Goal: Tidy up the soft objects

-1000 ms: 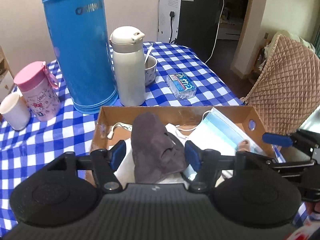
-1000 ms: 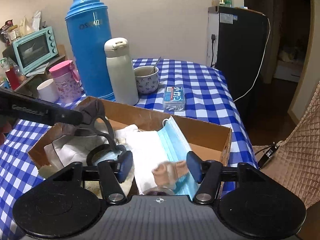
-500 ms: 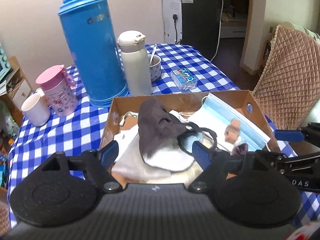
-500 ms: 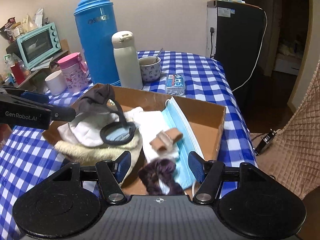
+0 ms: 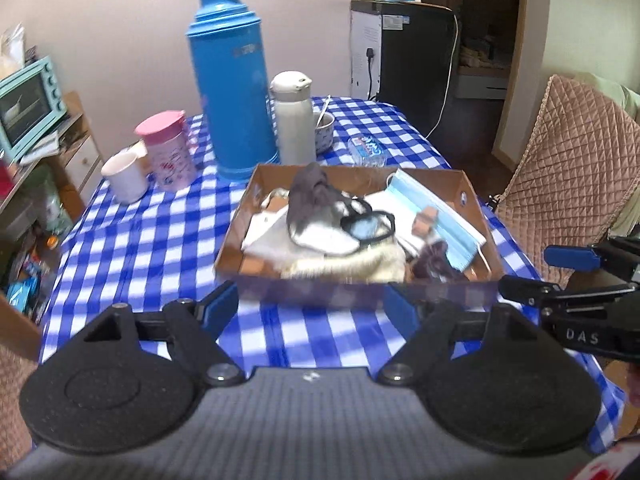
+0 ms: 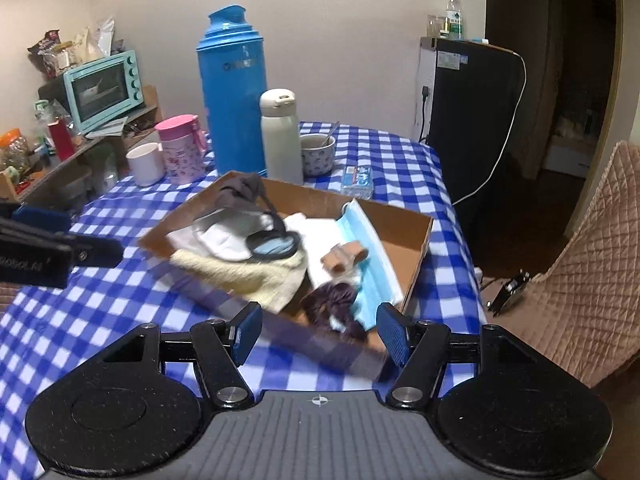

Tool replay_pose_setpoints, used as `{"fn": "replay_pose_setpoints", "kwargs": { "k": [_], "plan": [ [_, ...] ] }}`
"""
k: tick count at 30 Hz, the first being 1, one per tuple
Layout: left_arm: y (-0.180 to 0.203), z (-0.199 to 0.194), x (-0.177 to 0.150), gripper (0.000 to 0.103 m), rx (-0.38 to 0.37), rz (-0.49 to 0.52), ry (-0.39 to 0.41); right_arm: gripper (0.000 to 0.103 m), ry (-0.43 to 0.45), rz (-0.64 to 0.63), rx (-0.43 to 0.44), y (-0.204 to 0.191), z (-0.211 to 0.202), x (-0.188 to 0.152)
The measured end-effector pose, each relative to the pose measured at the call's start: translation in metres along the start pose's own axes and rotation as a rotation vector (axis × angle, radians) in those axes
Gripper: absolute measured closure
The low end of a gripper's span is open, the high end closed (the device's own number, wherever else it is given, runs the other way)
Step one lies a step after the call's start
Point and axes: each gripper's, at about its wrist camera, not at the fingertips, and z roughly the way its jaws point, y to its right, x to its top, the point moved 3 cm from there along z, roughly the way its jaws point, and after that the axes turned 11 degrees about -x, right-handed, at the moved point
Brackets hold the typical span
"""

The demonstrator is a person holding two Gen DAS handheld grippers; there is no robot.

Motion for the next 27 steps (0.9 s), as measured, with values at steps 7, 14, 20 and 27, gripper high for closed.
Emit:
{"fn": "replay_pose_setpoints", "kwargs": {
  "k": [7, 14, 20, 27],
  "plan": [
    [-0.007, -0.057, -0.042, 0.027, 0.021, -0.086, -0.018, 0.040, -0.046, 0.024, 0.038, -0.019, -0.050, -0.026],
    [-0.016, -0.108, -0.086, 0.027, 0.026, -0.099, -0.053, 0.040, -0.126, 0.117, 0.066, -0.050, -0.104, -0.064],
    [-0.020, -0.149, -0.129, 0.027, -0.004, -0.096, -0.093, 0.040, -0.174, 0.177, 0.069, -0.082, -0.149, -0.095],
    [-0.018, -0.189, -0.177, 0.027, -0.028, -0.076, -0.128, 0.040, -0.209, 0.193, 0.064, -0.112, -0.194, -0.127]
  ]
}}
